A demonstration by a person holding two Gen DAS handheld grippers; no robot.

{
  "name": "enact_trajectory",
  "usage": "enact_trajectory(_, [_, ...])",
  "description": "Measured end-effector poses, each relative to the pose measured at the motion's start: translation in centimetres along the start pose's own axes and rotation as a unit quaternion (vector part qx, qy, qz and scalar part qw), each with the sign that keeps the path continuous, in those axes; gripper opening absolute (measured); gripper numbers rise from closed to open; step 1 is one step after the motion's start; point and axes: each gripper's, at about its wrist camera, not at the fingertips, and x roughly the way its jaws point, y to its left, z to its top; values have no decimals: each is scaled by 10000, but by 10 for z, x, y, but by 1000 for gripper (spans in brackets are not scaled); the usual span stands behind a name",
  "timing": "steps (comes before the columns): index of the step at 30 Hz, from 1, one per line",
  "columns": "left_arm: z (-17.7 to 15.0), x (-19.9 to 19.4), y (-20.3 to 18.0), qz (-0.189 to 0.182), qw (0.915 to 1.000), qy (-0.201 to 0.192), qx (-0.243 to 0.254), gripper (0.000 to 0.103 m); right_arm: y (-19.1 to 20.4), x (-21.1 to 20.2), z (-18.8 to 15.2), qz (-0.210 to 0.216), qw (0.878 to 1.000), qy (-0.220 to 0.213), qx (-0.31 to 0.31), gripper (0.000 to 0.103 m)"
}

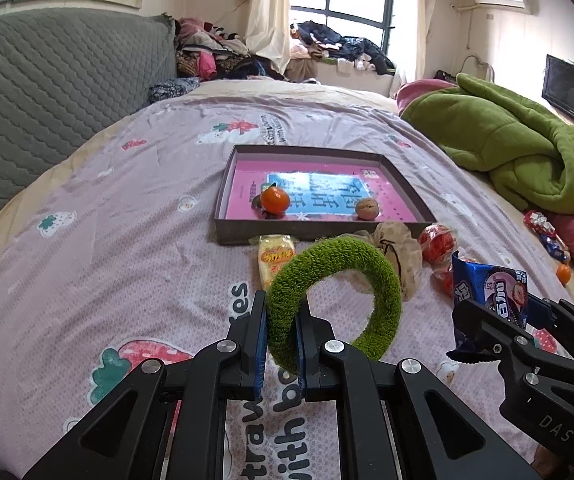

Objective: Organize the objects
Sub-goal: 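Lift and carry the green ring with left tool while right tool carries the packet toward tray, then lower the green ring into the tray while right tool lowers the cookie packet there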

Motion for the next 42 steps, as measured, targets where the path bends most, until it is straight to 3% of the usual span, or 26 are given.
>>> enact_trajectory(12, [16, -6, -15, 48, 9997, -175, 175, 12, -3, -6, 12, -39, 9999, -156, -46, 55])
enact_trajectory(24, [34, 8, -25, 12, 9997, -84, 235, 12, -13, -2, 31, -74, 9995, -257, -165, 55])
enact_trajectory(42, [101, 57, -50, 43, 9994, -80, 345, 12, -44, 28, 103, 15, 9994, -222, -268, 55])
